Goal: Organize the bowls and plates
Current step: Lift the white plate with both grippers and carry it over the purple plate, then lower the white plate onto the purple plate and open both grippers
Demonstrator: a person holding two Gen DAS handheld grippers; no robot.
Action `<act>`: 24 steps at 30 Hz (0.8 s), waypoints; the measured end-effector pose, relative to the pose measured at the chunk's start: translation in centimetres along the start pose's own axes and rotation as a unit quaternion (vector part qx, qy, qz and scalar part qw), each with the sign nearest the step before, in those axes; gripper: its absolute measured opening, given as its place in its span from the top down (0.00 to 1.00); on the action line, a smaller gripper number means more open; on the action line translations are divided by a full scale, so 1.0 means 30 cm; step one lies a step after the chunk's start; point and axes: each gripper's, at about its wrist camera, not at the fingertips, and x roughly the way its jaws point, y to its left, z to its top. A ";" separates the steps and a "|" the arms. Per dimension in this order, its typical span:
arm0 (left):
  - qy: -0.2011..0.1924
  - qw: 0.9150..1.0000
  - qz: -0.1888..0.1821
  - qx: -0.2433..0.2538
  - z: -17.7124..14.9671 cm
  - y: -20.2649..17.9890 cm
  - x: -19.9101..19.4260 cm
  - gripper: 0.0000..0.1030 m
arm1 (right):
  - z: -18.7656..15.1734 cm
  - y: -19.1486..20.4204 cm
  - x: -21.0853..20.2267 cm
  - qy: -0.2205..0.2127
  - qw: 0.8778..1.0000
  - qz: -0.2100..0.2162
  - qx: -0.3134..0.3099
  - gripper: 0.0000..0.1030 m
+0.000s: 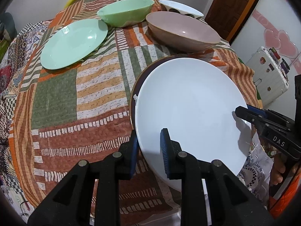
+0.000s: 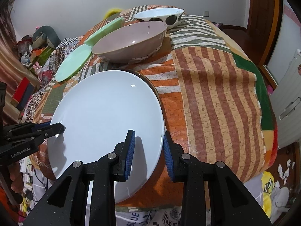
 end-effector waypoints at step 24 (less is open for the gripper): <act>-0.004 1.000 0.019 -0.014 0.054 0.033 0.052 0.78 | 0.051 0.028 0.032 -0.013 0.999 -0.025 -0.028 0.71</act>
